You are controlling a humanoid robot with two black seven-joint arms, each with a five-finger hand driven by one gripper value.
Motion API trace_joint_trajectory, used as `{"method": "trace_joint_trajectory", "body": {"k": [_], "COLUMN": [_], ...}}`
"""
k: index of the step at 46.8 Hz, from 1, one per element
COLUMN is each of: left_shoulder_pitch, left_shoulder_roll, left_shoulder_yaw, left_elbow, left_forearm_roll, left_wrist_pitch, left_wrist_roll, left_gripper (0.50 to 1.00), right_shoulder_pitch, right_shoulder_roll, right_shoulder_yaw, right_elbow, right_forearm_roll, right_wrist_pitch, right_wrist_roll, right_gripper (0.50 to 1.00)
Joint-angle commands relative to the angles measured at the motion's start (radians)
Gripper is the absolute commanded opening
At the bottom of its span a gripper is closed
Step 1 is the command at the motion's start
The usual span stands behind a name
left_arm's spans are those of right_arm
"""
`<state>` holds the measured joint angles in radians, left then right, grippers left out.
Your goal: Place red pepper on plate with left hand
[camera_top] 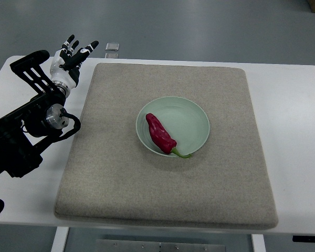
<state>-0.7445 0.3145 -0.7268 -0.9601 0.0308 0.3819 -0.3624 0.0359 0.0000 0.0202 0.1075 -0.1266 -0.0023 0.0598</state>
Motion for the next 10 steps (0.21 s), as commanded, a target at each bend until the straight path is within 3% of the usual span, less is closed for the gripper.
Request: {"method": "trace_joint_trajectory", "body": {"k": [1,10], "left_shoulder_pitch": [0.007,0.008], "left_shoulder_roll": [-0.005,-0.005], "left_shoulder_yaw": [-0.02,-0.037], "left_elbow": [-0.002,-0.002], "left_forearm_roll": [0.0,0.0], "left_wrist_pitch": [-0.002,-0.015], "left_wrist_roll": [0.0,0.0], "left_gripper": [1.0,1.0], "right_shoulder_pitch": [0.002,-0.002], "right_shoulder_roll": [0.0,0.0], "right_shoulder_yaw": [0.0,0.0], "right_elbow": [-0.002,0.011], "right_forearm_roll": [0.001,-0.004], "right_wrist_pitch": [-0.001,0.01], "right_wrist_roll": [0.0,0.0], "right_gripper": [0.928,0.928]}}
